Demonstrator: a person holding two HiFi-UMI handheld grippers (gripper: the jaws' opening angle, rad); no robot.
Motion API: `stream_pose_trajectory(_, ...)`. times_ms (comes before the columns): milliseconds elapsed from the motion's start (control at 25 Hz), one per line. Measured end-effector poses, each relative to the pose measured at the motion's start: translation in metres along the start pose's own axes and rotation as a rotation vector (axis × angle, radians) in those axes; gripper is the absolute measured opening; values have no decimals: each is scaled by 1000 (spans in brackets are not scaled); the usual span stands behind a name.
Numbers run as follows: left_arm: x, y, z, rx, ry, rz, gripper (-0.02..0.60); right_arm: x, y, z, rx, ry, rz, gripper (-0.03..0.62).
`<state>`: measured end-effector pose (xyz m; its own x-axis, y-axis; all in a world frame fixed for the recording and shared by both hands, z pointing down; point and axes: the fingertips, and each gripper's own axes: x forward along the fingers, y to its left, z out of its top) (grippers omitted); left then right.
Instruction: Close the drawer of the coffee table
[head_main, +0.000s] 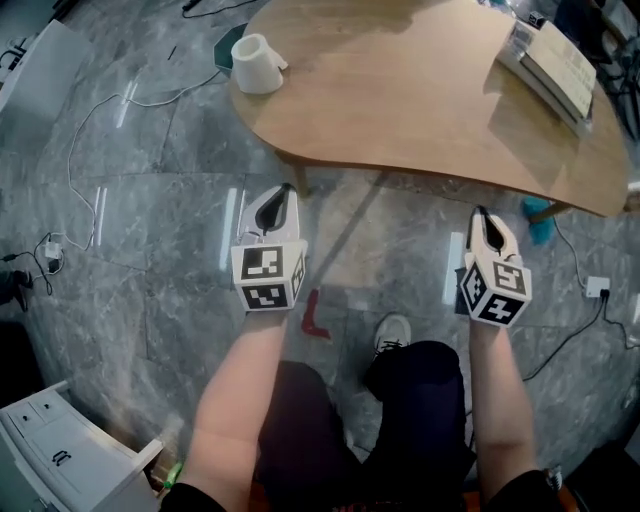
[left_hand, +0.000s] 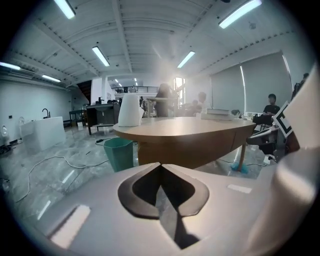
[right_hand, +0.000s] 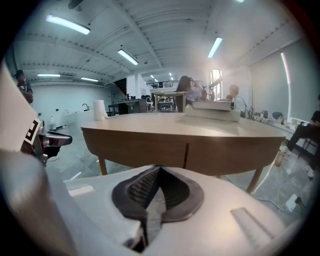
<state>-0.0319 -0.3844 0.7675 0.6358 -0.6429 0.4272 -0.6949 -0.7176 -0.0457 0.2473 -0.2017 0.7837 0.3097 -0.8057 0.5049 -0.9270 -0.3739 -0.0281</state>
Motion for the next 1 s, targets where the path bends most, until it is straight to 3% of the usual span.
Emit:
stream_pose_trajectory(200, -70, -25, 37, -51, 106, -16, 6, -66, 14, 42, -18, 128, 43, 2)
stream_pose_trajectory(440, -174, -40, 138, -45, 146, -21, 6, -159, 49, 137, -20, 180, 131, 2)
stream_pose_trajectory(720, -290, -52, 254, -73, 94, -50, 6, -269, 71, 243, -11, 121, 162, 2)
stream_pose_trajectory(880, -364, -68, 286, -70, 91, -97, 6, -341, 85, 281, -12, 78, 180, 2)
stream_pose_trajectory(1000, -416, -95, 300, -25, 81, -190, 6, -404, 99, 305, -22, 26, 207, 2)
